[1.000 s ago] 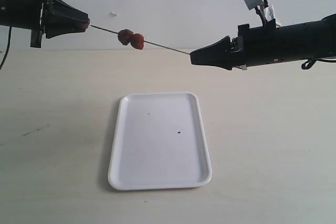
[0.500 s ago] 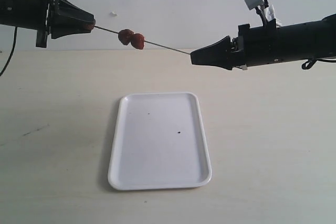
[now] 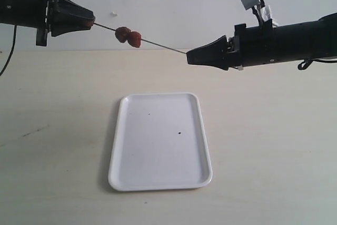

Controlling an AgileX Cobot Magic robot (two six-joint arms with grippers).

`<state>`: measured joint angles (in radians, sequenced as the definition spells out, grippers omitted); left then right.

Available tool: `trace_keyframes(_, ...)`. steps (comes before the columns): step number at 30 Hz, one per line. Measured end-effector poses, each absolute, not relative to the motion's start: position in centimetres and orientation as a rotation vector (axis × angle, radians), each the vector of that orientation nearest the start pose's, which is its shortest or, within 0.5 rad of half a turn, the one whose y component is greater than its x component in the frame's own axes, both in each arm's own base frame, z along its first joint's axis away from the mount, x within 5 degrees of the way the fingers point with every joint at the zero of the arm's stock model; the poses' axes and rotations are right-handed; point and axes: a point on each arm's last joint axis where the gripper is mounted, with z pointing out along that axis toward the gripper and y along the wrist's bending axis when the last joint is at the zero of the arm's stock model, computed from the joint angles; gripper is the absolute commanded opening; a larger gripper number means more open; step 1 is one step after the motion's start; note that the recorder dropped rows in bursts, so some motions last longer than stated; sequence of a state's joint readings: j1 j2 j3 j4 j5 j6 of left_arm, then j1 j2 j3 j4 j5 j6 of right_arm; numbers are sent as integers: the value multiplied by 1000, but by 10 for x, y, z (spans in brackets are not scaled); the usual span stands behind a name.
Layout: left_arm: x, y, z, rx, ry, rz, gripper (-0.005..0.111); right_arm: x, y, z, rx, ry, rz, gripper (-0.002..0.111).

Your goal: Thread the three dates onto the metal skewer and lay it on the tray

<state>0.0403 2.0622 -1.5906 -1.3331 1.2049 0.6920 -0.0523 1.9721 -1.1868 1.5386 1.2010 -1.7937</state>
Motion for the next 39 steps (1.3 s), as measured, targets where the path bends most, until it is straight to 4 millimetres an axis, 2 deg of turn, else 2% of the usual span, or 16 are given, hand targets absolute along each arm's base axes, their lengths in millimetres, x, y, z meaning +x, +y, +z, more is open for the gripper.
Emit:
trace_keyframes(5, 435, -63, 250, 82, 2272, -1507, 24, 379, 75, 201, -810, 1823, 1144, 0)
trace_keyframes(15, 436, -63, 252, 59, 2246, -1530, 24, 381, 77, 201, -811, 1808, 1124, 0)
trace_keyframes(23, 438, -63, 255, 42, 2214, -1547, 24, 380, 86, 201, -843, 1796, 1110, 0)
trace_keyframes(39, 438, -64, 257, 58, 2182, -1558, 24, 380, 88, 201, -844, 1792, 1102, 0)
